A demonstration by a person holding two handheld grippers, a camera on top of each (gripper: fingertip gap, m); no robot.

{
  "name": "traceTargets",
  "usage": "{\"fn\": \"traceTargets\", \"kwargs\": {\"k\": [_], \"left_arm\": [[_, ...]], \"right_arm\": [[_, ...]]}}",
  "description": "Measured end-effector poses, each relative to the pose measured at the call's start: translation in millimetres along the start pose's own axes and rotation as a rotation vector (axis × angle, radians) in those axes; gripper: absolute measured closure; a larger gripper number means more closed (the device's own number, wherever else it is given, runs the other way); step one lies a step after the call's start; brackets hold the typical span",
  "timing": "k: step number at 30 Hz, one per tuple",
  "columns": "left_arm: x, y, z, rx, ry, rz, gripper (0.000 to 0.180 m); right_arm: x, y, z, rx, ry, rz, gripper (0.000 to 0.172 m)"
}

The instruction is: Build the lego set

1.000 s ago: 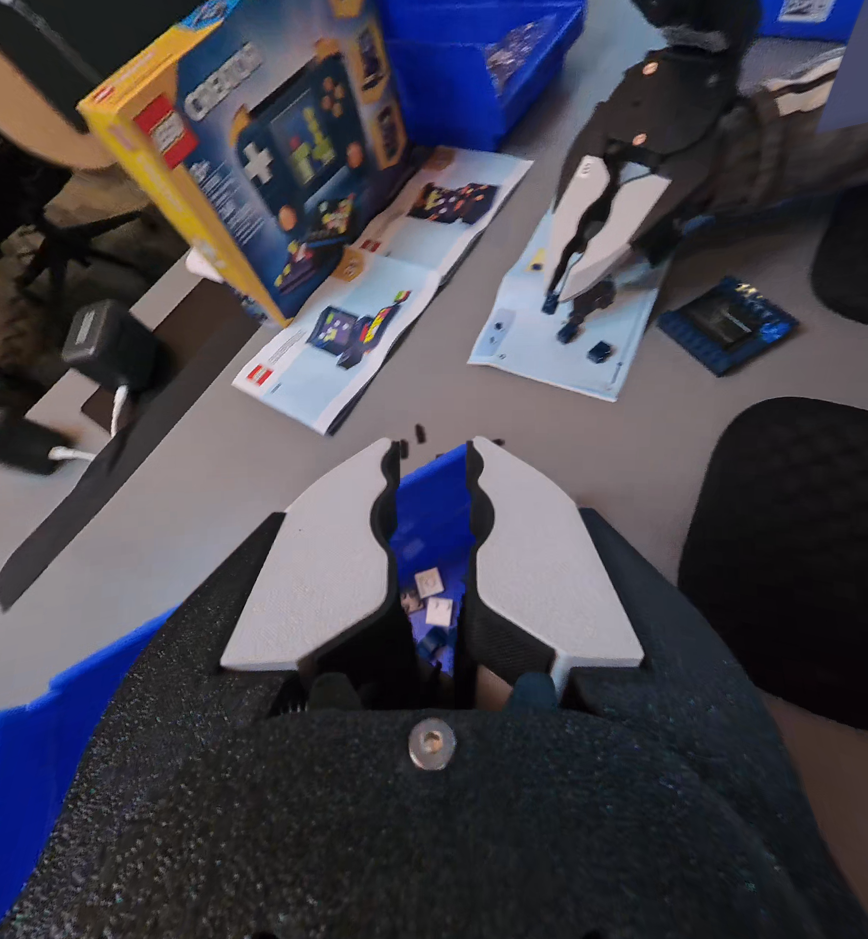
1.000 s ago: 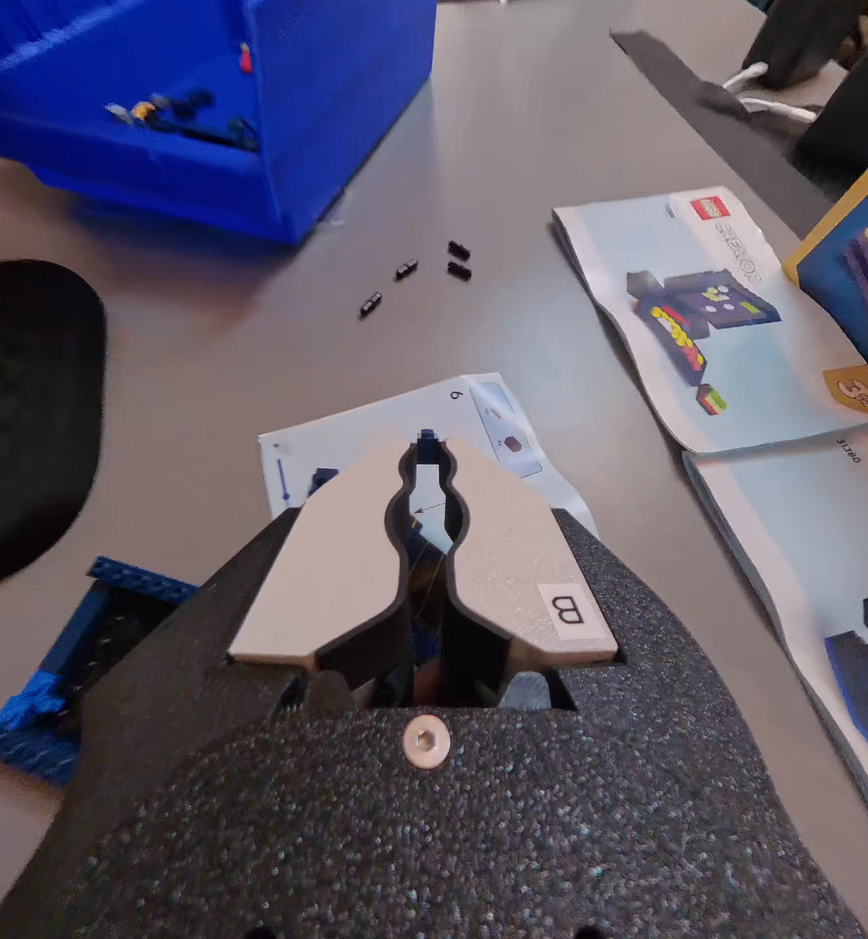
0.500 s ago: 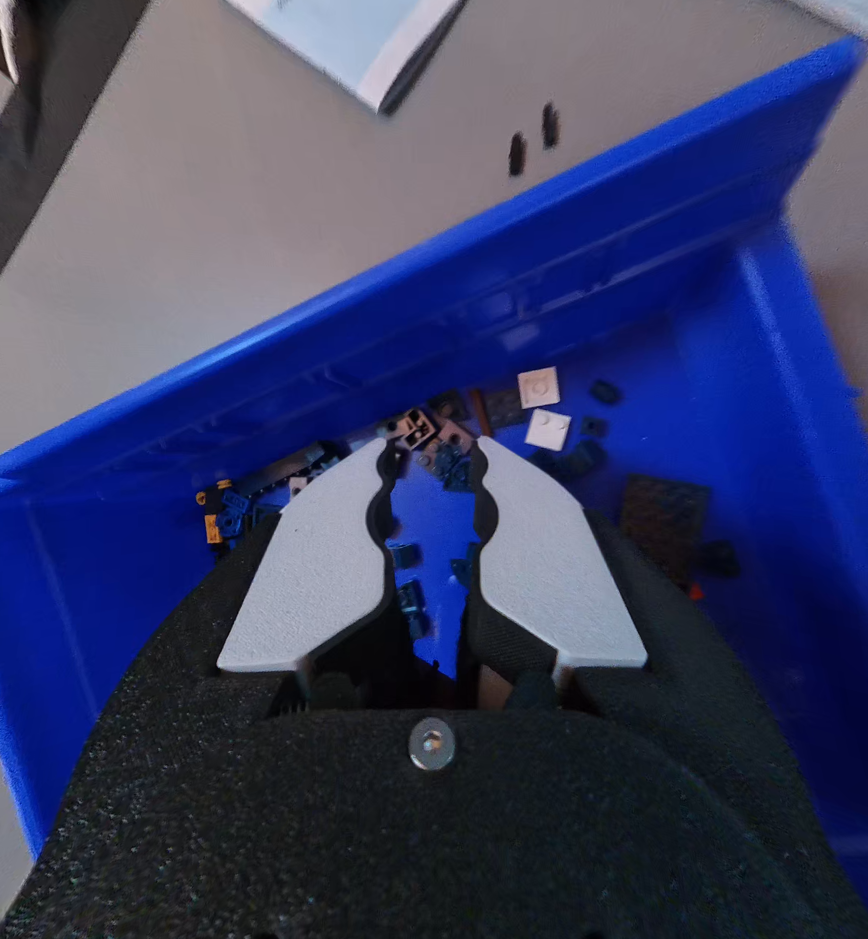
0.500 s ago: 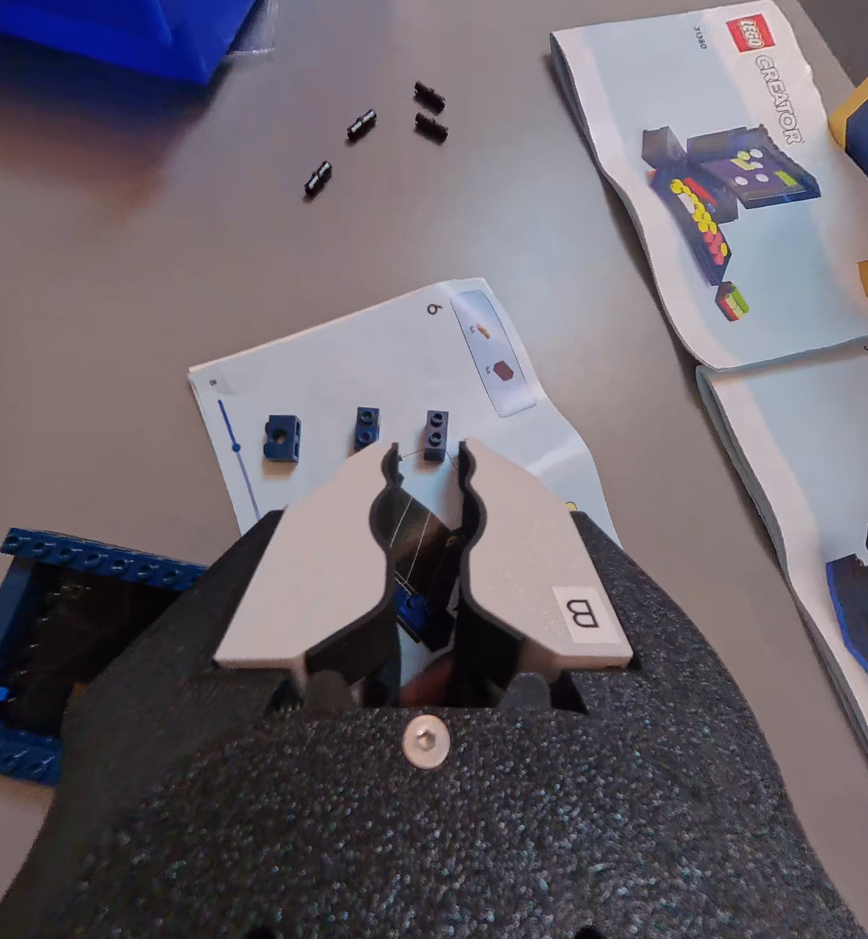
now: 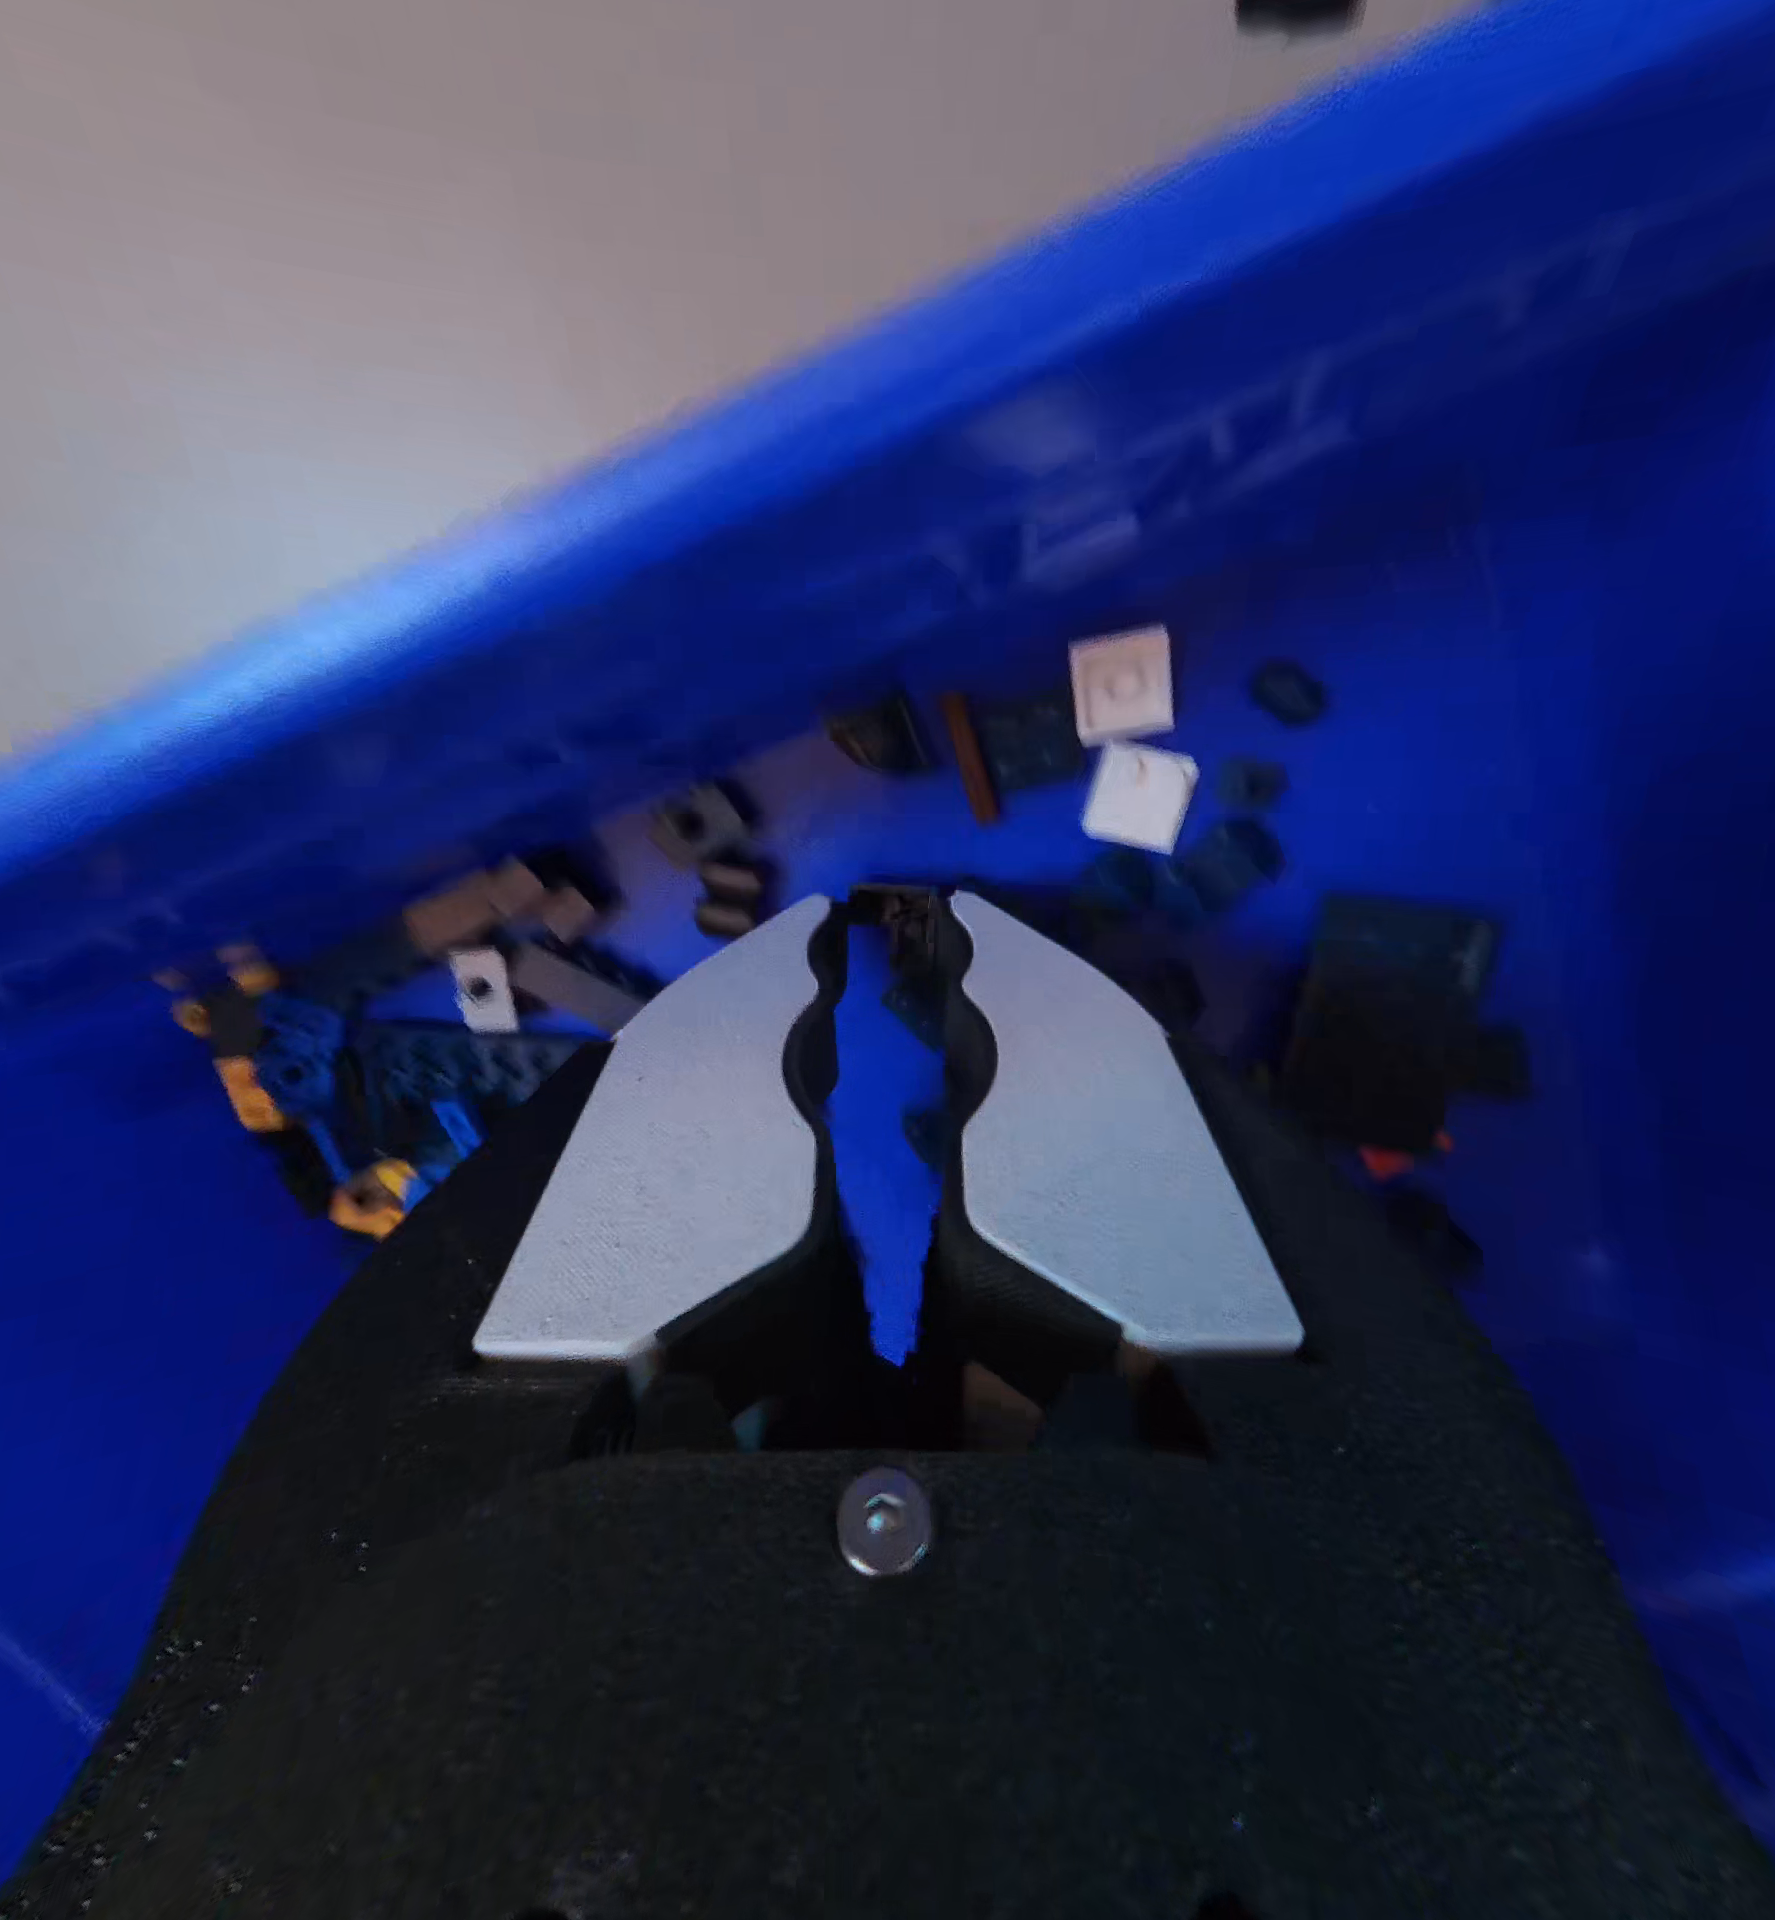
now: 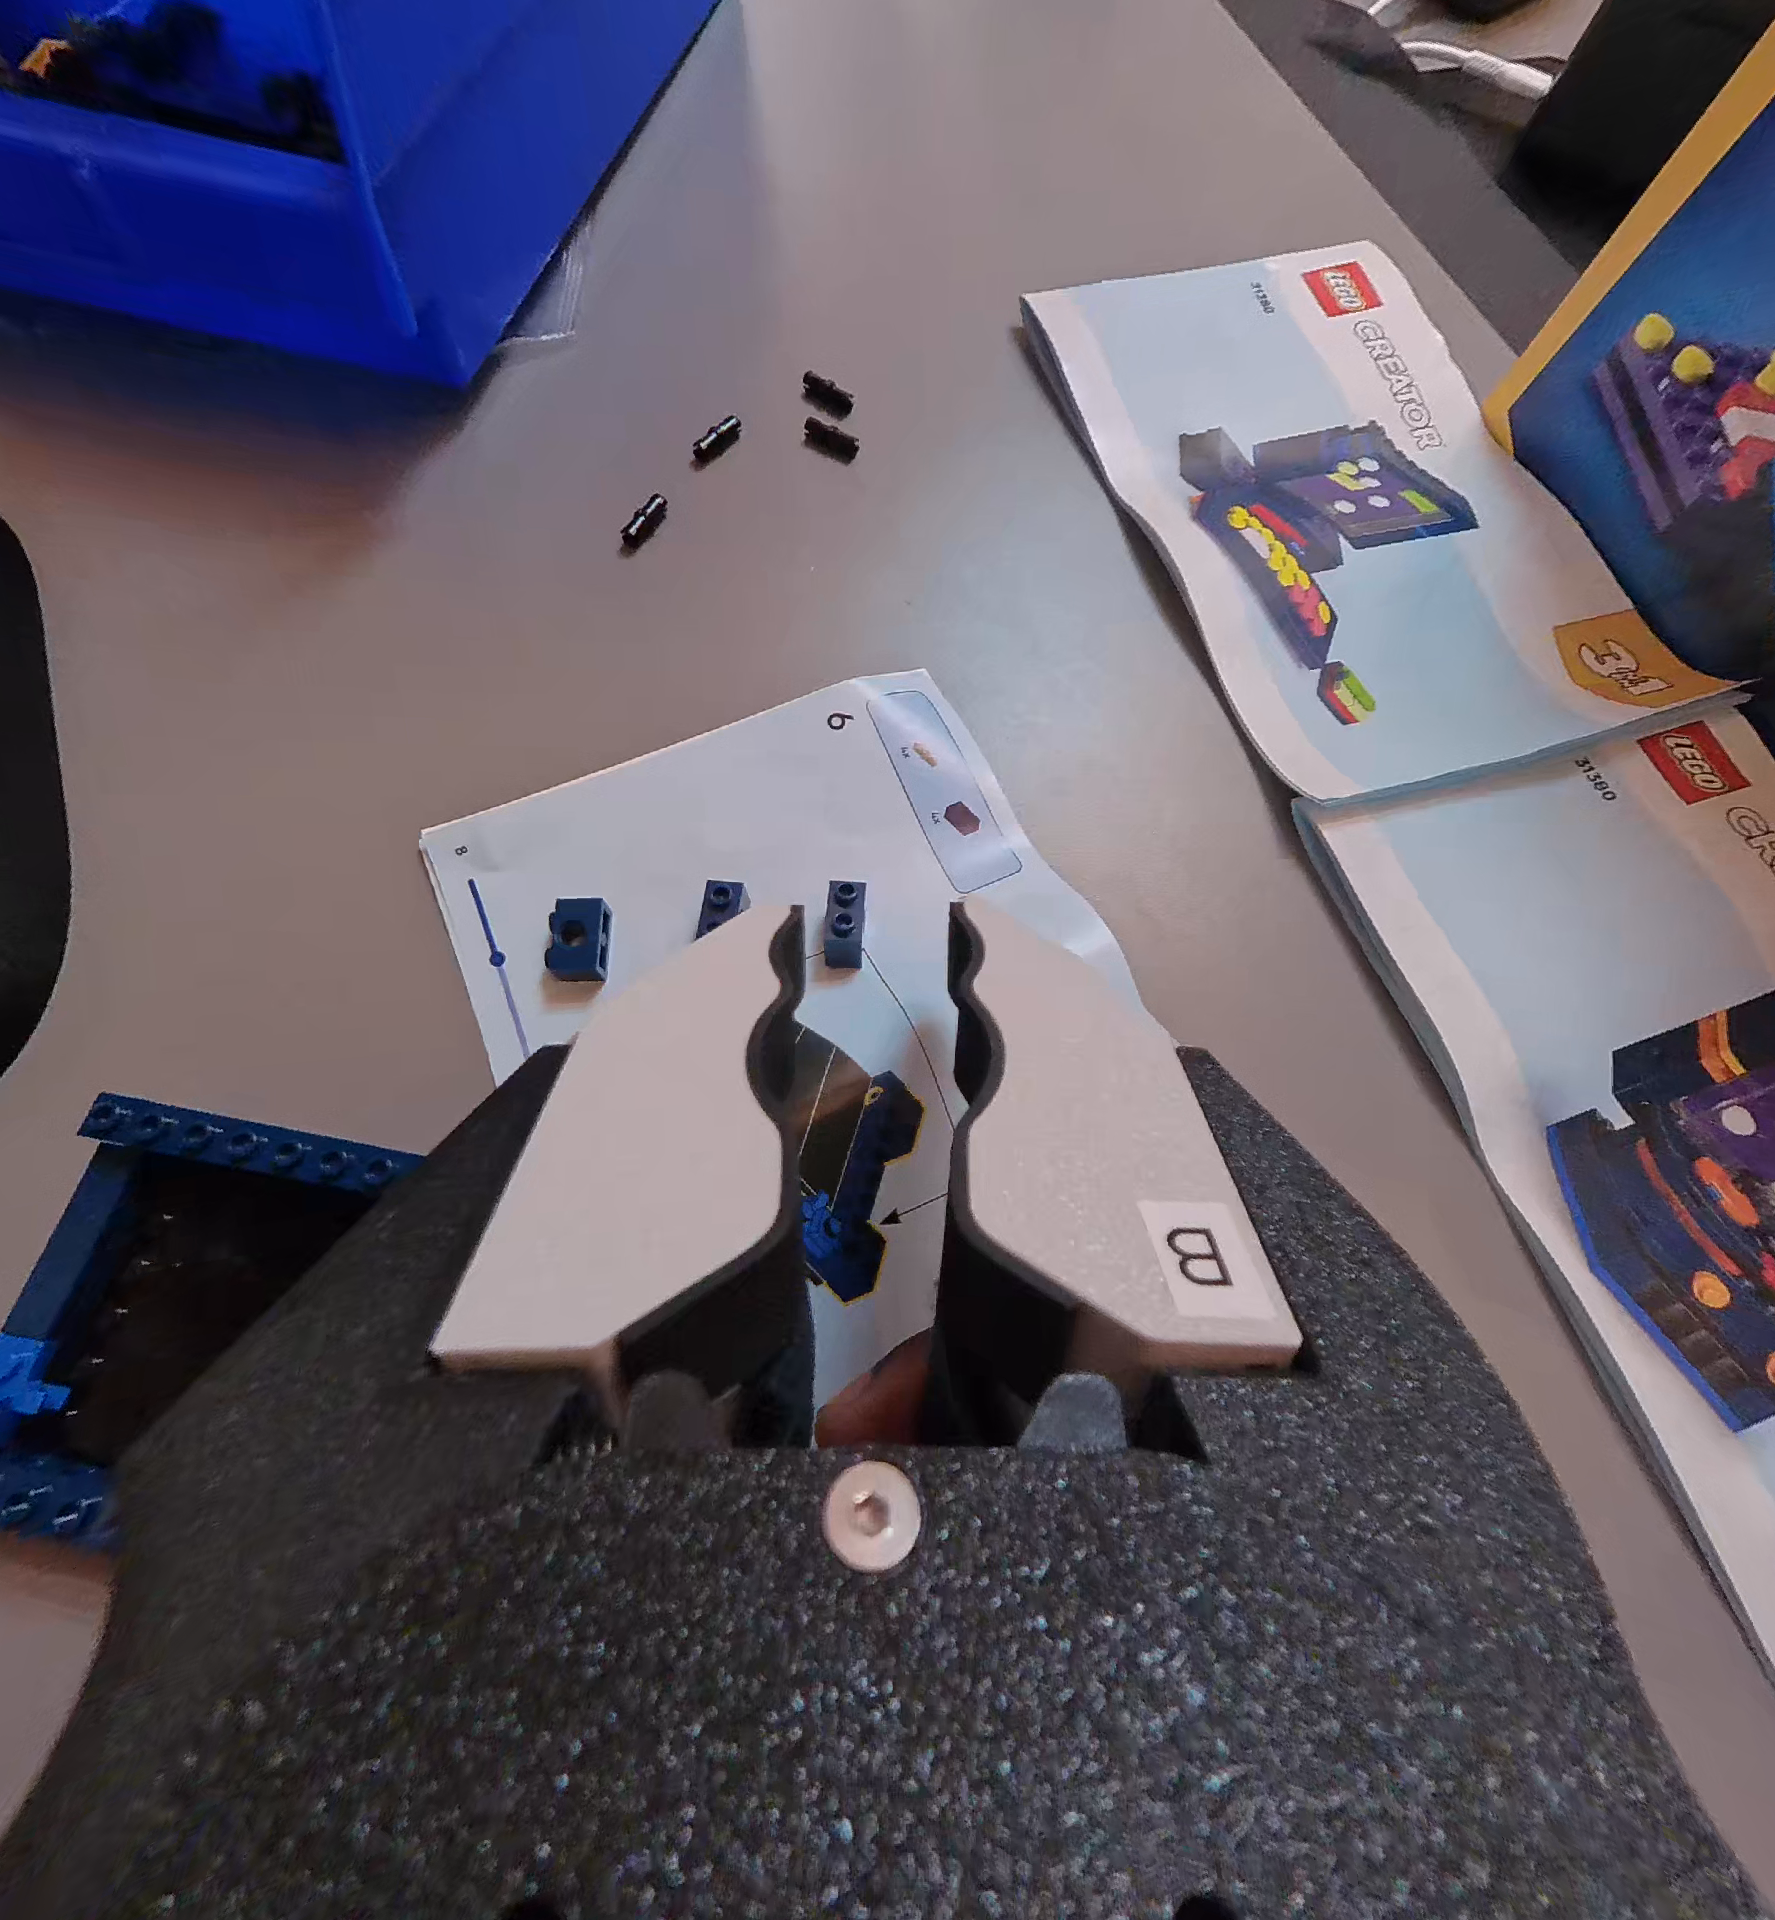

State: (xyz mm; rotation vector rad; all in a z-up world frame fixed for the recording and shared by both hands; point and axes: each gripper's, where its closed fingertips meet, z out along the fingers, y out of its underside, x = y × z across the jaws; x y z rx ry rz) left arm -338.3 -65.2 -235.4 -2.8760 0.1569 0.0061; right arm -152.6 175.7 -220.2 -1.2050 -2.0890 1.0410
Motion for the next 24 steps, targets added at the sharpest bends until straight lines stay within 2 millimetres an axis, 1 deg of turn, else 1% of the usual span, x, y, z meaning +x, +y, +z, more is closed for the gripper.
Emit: {"fn": "traceTargets", "kwargs": {"k": [2, 4, 5, 8, 9, 11, 15, 20, 21, 22, 23, 24], "left_arm": [[3.1, 15.6, -6.4, -0.069, 0.029, -0.041, 0.165], [0.9, 18.7, -12.5, -0.051, 0.031, -0.082, 0.165], [-2.1, 14.7, -15.4, -0.016, 0.028, -0.116, 0.161], [-10.7, -7.7, -19.4, 0.129, 0.023, -0.198, 0.153], [-13.2, -13.4, -18.4, 0.158, 0.019, -0.211, 0.153], [-17.3, -17.5, -12.2, 0.166, 0.009, -0.221, 0.154], [-23.9, -13.7, 1.2, 0.117, -0.023, -0.22, 0.154], [-29.4, -16.4, 8.5, 0.119, -0.03, -0.229, 0.15], [-29.9, -15.7, 11.4, 0.112, -0.025, -0.226, 0.152], [-29.4, -14.6, 14.8, 0.106, -0.014, -0.222, 0.158], [-30.8, -16.8, 14.9, 0.126, -0.016, -0.218, 0.162], [-30.1, -15.5, 14.5, 0.118, -0.003, -0.217, 0.162]], "right_arm": [[0.0, -1.0, -0.7, 0.006, -0.002, 0.001, 0.146], [-0.4, -2.4, -1.2, 0.014, -0.007, 0.002, 0.146], [-0.4, -2.7, -1.3, 0.017, -0.008, 0.002, 0.146], [0.7, -2.4, -1.7, 0.019, -0.004, -0.002, 0.146], [1.2, -2.2, -1.9, 0.018, -0.002, -0.002, 0.147], [1.7, -1.8, -1.9, 0.018, 0.0, -0.001, 0.147], [2.5, -1.9, -2.0, 0.016, 0.01, -0.009, 0.147], [1.9, -1.0, -0.6, 0.013, 0.01, -0.011, 0.147], [1.6, -0.5, -0.1, 0.011, 0.009, -0.013, 0.147], [1.1, -0.2, 0.3, 0.009, 0.007, -0.015, 0.147], [0.7, -0.1, 0.5, 0.009, 0.006, -0.018, 0.147], [0.6, -0.1, 0.5, 0.01, 0.006, -0.019, 0.147]]}}
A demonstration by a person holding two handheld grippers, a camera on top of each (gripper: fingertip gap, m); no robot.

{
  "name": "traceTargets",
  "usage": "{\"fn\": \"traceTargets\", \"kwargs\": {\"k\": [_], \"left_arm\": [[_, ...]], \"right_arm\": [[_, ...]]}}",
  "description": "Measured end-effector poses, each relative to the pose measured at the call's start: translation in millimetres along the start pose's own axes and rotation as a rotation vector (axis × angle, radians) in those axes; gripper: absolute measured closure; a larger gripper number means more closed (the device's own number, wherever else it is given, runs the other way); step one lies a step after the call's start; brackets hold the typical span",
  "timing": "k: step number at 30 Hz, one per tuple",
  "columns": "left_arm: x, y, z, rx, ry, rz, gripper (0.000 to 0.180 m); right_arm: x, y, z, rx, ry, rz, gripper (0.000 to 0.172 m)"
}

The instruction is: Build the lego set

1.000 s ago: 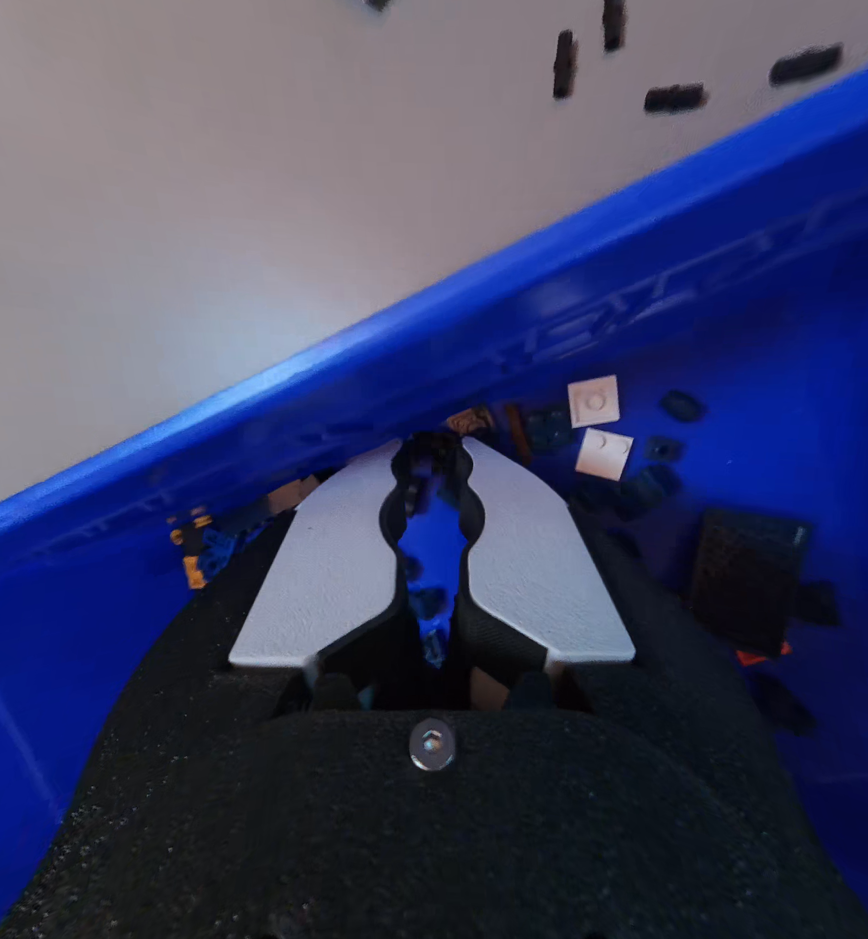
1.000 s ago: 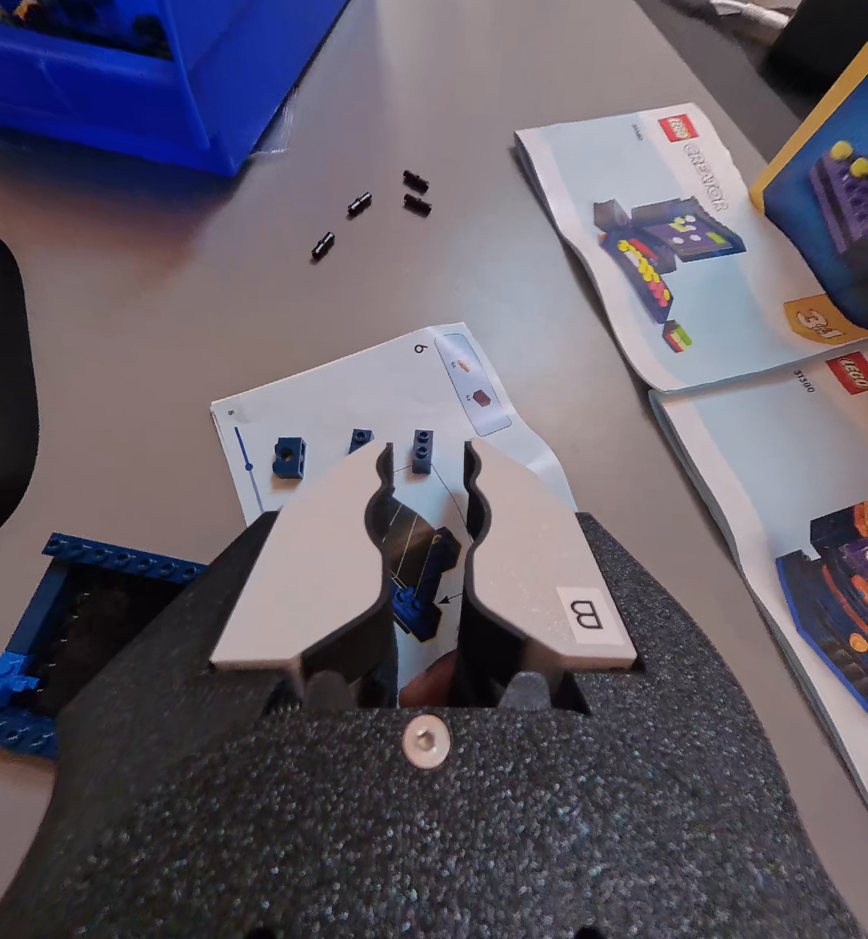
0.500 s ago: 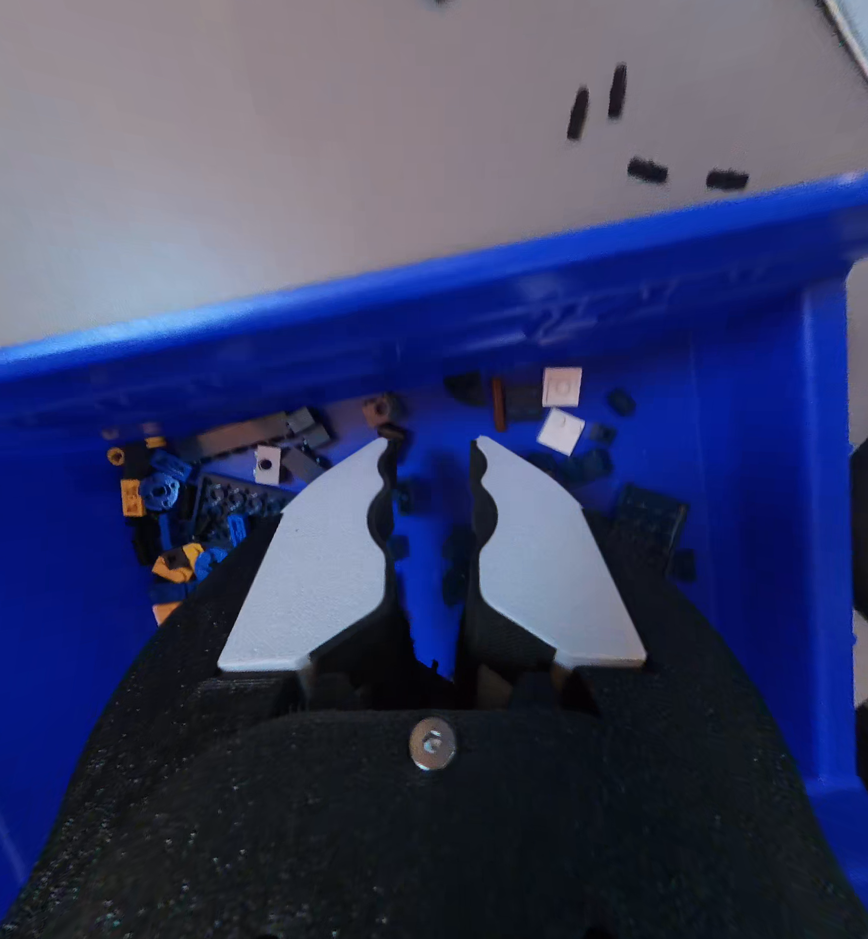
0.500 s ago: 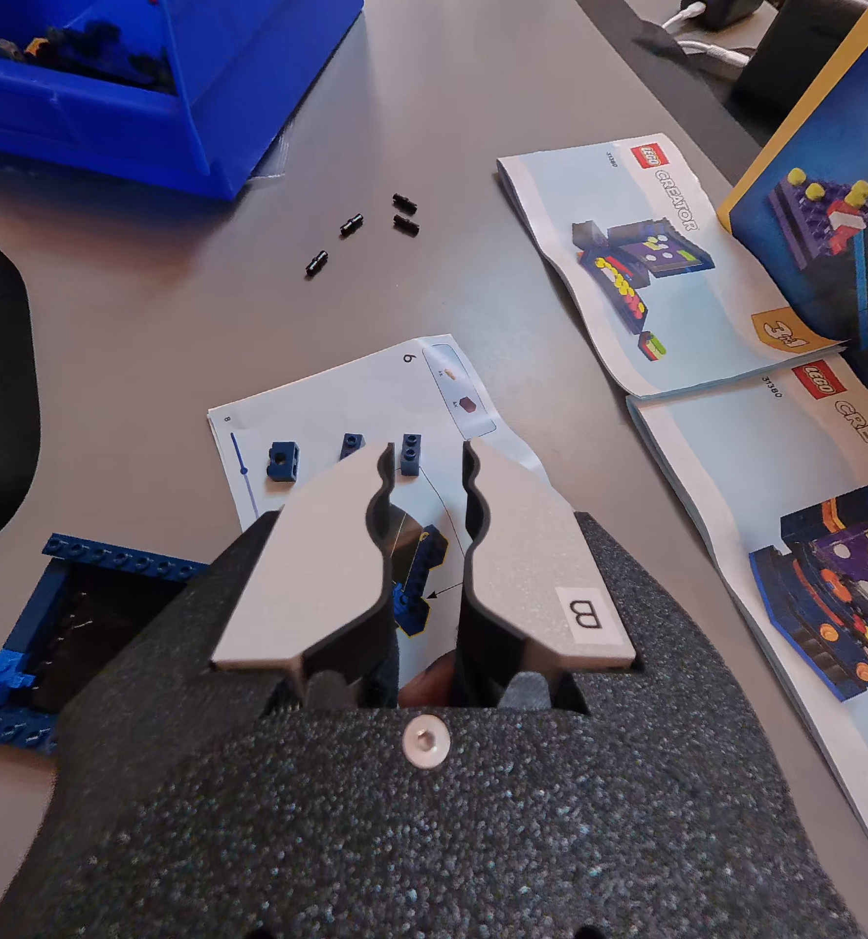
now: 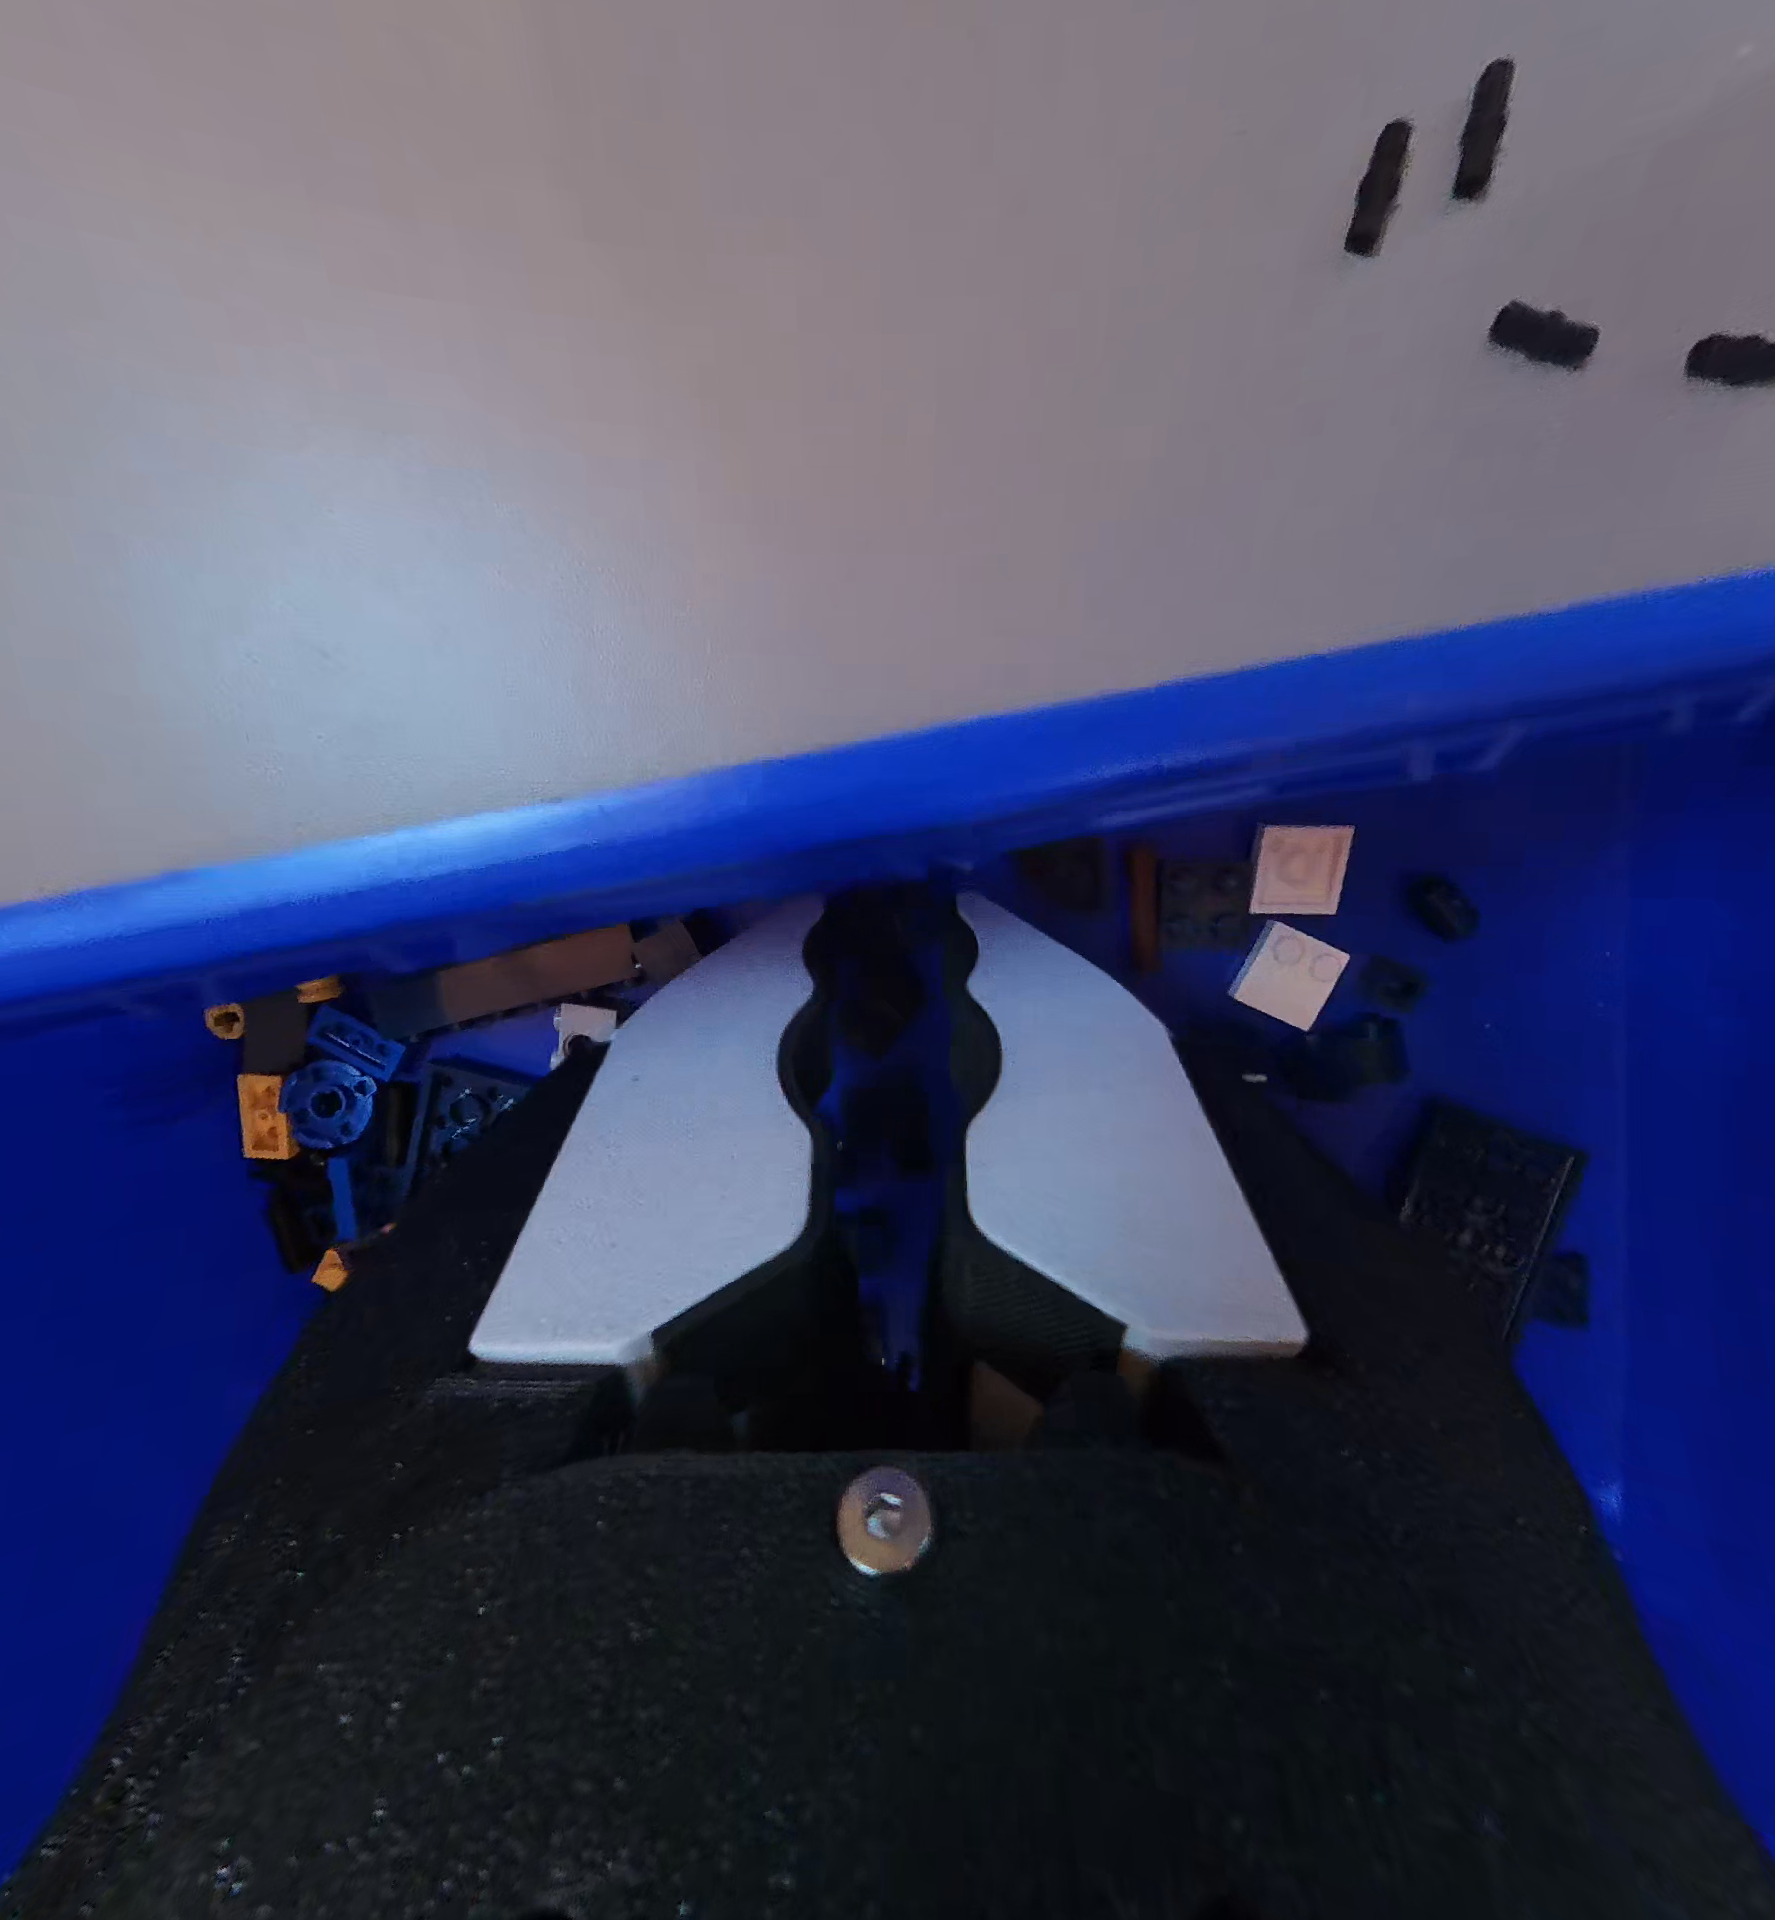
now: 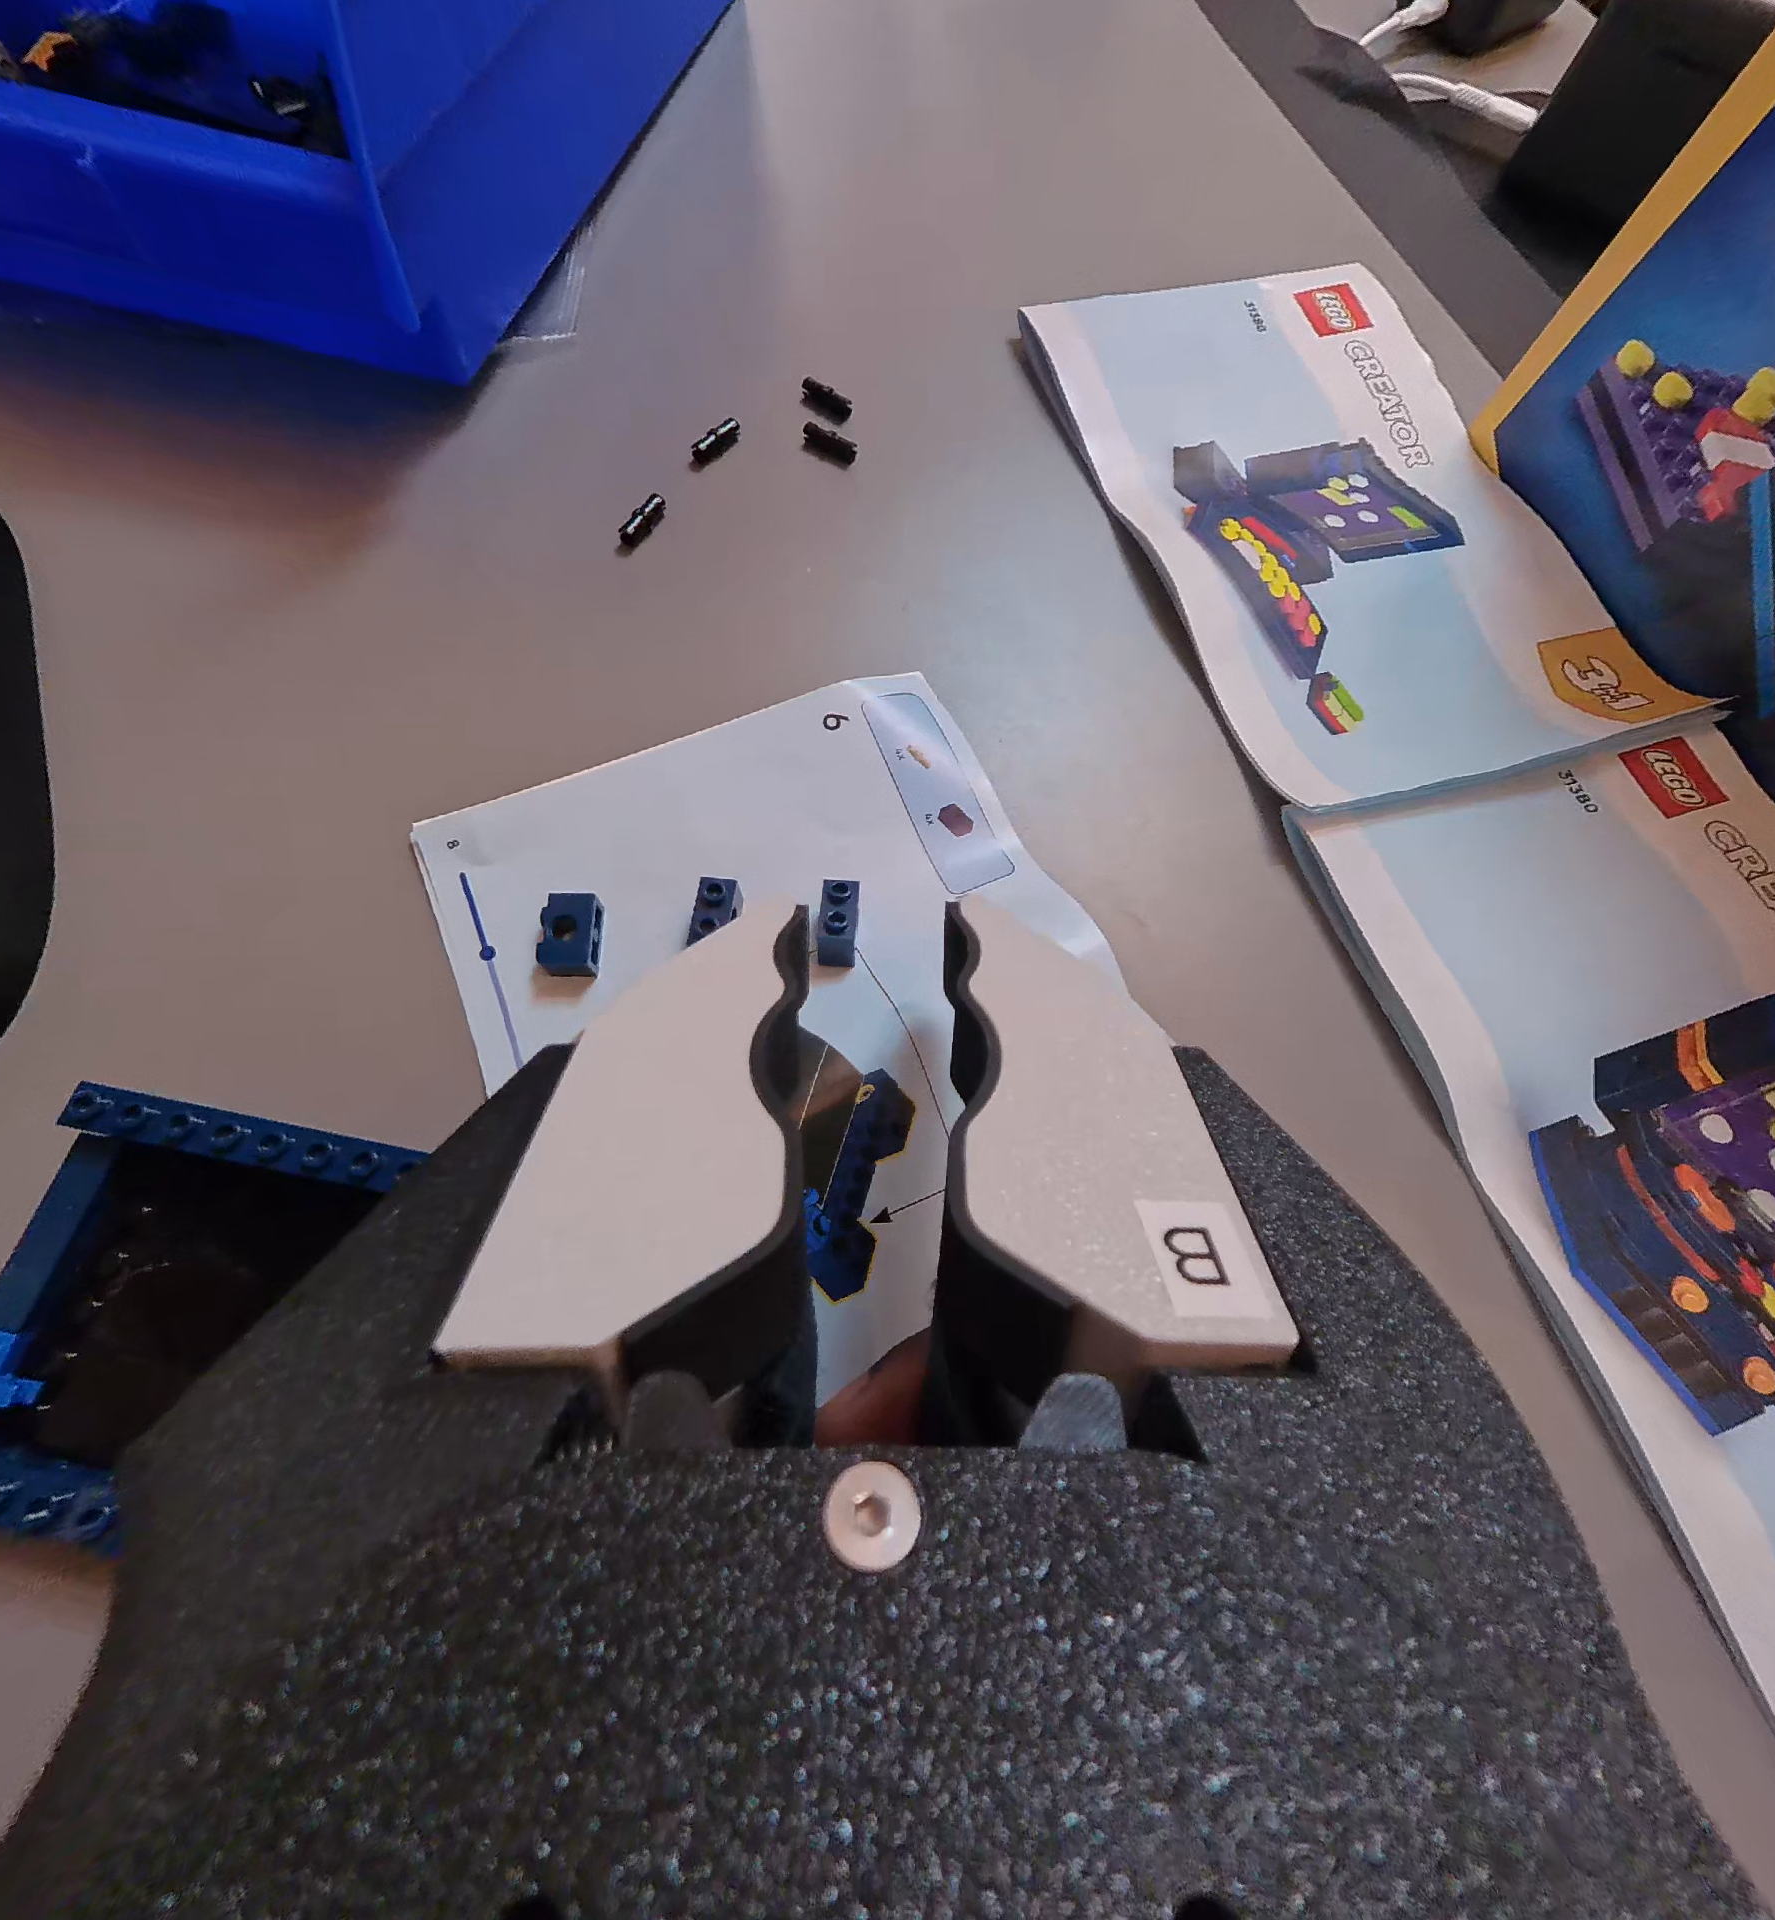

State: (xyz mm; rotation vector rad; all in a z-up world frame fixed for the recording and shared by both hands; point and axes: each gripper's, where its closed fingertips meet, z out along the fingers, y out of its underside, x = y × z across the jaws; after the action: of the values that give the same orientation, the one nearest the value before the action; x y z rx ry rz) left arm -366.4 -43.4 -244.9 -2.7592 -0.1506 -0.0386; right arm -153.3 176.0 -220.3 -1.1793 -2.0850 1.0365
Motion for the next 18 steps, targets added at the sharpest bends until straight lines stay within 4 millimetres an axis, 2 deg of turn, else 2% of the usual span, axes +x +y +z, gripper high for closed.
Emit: {"fn": "traceTargets", "kwargs": {"k": [3, 5, 6, 9, 11, 12, 13, 15, 18], "left_arm": [[1.7, -3.7, -13.1, 0.053, 0.001, 0.011, 0.162], [14.0, -22.8, -37.8, 0.215, 0.039, 0.006, 0.162], [29.6, -39.3, -56.7, 0.354, 0.093, 0.015, 0.163], [106.3, -79.1, -125.9, 0.742, 0.389, 0.041, 0.163], [170.1, -86.9, -163.6, 0.892, 0.676, 0.091, 0.164], [196.9, -87.7, -175.8, 0.926, 0.807, 0.095, 0.163], [219.7, -87.8, -183.3, 0.946, 0.916, 0.099, 0.164], [255.2, -85.6, -185.2, 0.933, 1.059, 0.113, 0.164], [288.7, -81.6, -180.3, 0.888, 1.16, 0.147, 0.164]], "right_arm": [[-0.8, -4.5, -2.4, 0.024, -0.001, -0.004, 0.147], [-6.0, -15.7, -6.5, 0.085, -0.021, -0.026, 0.148], [-11.9, -25.1, -9.7, 0.137, -0.043, -0.049, 0.148], [-44.3, -66.9, -27.6, 0.365, -0.153, -0.151, 0.15], [-73.6, -99.0, -46.3, 0.53, -0.246, -0.234, 0.151], [-88.4, -114.4, -56.9, 0.606, -0.292, -0.283, 0.153], [-102.0, -129.0, -67.4, 0.671, -0.336, -0.329, 0.155], [-127.1, -153.7, -84.5, 0.747, -0.429, -0.4, 0.158], [-162.1, -174.4, -101.1, 0.767, -0.589, -0.491, 0.156]]}}
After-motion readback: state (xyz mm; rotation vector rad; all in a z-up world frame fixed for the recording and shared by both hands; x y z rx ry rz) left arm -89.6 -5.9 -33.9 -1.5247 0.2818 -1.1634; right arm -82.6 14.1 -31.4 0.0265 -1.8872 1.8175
